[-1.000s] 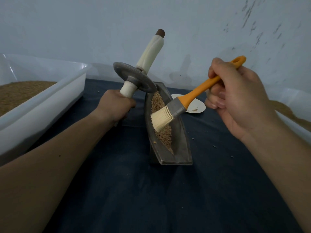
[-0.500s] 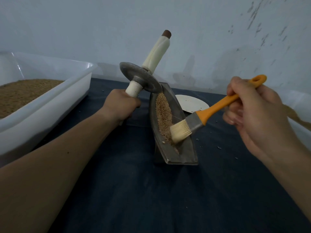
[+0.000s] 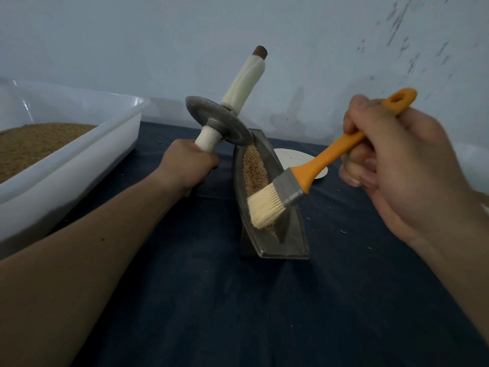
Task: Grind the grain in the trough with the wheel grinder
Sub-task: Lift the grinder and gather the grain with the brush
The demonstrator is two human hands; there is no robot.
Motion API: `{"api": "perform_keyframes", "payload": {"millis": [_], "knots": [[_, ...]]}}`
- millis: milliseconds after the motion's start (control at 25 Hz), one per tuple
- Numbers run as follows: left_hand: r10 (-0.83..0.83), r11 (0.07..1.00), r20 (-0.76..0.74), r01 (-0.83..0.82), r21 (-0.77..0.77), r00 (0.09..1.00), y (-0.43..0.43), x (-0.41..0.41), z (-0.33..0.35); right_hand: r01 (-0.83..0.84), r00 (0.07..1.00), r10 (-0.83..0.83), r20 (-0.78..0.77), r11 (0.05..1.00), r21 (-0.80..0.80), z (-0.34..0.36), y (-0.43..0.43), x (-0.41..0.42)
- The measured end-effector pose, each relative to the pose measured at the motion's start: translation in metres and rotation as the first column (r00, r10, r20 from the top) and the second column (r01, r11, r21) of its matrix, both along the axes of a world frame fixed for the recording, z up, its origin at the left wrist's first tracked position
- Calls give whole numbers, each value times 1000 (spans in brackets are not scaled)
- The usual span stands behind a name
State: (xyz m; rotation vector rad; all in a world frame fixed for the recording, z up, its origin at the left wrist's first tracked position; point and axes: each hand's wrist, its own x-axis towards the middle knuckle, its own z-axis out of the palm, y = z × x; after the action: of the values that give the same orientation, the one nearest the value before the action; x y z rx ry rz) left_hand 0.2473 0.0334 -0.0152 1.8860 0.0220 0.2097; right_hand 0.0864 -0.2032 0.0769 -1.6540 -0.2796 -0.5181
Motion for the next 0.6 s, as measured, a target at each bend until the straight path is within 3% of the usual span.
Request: {"api": "perform_keyframes", "payload": {"millis": [200, 400, 600], "knots": [[5, 1000, 3, -5, -10, 1000, 0, 2, 0, 112, 992, -113, -54, 994, -14, -7, -15, 8], [3, 1000, -9, -3, -13, 1000, 0, 1, 0, 73, 997, -73, -30, 997, -8, 13, -17, 4], [-1, 1000, -2, 1, -11, 1000, 0, -1, 1, -23, 999, 12, -36, 945, -325, 22, 1, 4]]}}
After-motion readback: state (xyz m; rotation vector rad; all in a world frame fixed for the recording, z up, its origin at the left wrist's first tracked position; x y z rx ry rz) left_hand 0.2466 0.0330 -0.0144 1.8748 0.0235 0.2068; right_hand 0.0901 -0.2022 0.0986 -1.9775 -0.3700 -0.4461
